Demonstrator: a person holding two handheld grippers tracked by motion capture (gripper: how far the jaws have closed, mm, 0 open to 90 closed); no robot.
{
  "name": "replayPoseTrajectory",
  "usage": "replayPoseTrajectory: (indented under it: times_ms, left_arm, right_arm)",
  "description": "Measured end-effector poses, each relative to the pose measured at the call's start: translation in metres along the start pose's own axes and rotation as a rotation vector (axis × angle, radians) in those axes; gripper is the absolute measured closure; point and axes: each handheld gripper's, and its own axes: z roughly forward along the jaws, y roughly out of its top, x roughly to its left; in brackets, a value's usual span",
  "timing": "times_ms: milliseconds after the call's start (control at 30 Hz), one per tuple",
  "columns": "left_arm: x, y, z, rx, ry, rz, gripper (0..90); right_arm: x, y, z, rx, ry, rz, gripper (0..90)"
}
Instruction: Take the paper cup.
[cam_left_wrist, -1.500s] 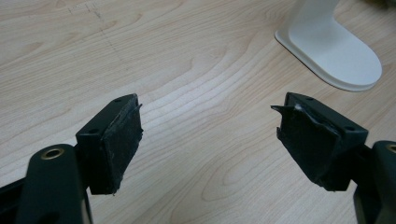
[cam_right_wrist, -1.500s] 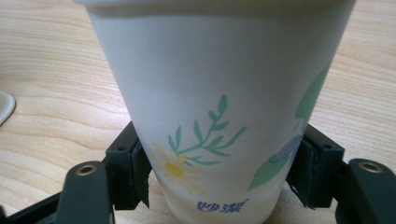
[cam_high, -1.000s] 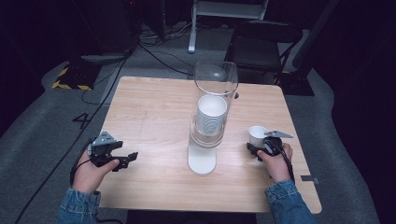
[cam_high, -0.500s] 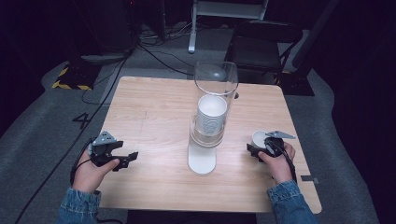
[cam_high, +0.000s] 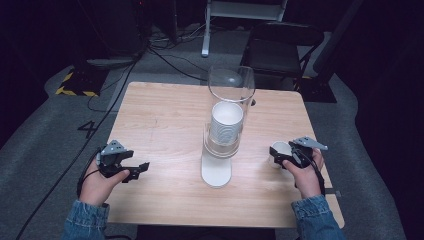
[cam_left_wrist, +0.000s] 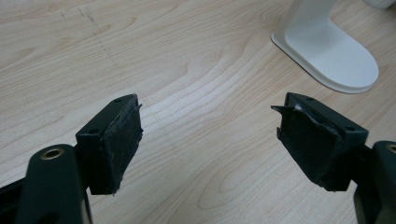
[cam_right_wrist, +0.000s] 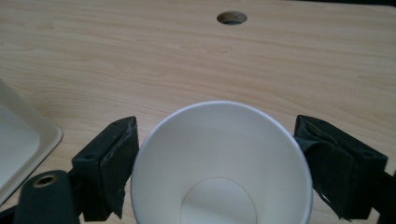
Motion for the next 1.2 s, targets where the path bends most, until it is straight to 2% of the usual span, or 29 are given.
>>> replayPoseTrajectory:
  times_ms: [133,200,400,600,833,867,1000,1100,1200]
  left_arm:
    - [-0.003,0.0,-0.001,-0.003,0.008,0.001,21.3]
    - [-0.007,-0.001,-0.001,0.002,0.008,0.021,21.3]
    - [-0.026,0.0,0.004,0.021,-0.023,0.068,21.4]
    - [-0.037,0.002,0.008,0.027,-0.053,0.094,21.3]
    - [-0.042,0.001,0.018,0.051,-0.074,0.104,21.4]
    - [-0.041,0.001,0.019,0.056,-0.075,0.117,21.4]
    - [-0.043,0.0,0.023,0.077,-0.09,0.114,21.1]
    - [-0.043,-0.001,0.025,0.087,-0.092,0.113,20.9]
    - [-0.043,-0.002,0.027,0.099,-0.095,0.117,20.6]
  right_arm:
    - [0.004,0.007,-0.011,-0.057,0.006,-0.008,16.3]
    - [0.009,0.01,-0.019,-0.068,0.025,-0.022,16.2]
    - [0.031,0.012,-0.038,-0.055,0.178,-0.127,16.2]
    - [0.055,0.011,-0.049,-0.054,0.259,-0.176,16.2]
    - [0.079,0.001,-0.047,-0.006,0.351,-0.226,16.3]
    - [0.082,-0.001,-0.046,0.002,0.36,-0.237,16.3]
    - [0.095,-0.008,-0.041,0.037,0.419,-0.258,16.3]
    - [0.102,-0.015,-0.037,0.062,0.454,-0.271,16.2]
    - [0.107,-0.024,-0.029,0.092,0.508,-0.274,16.3]
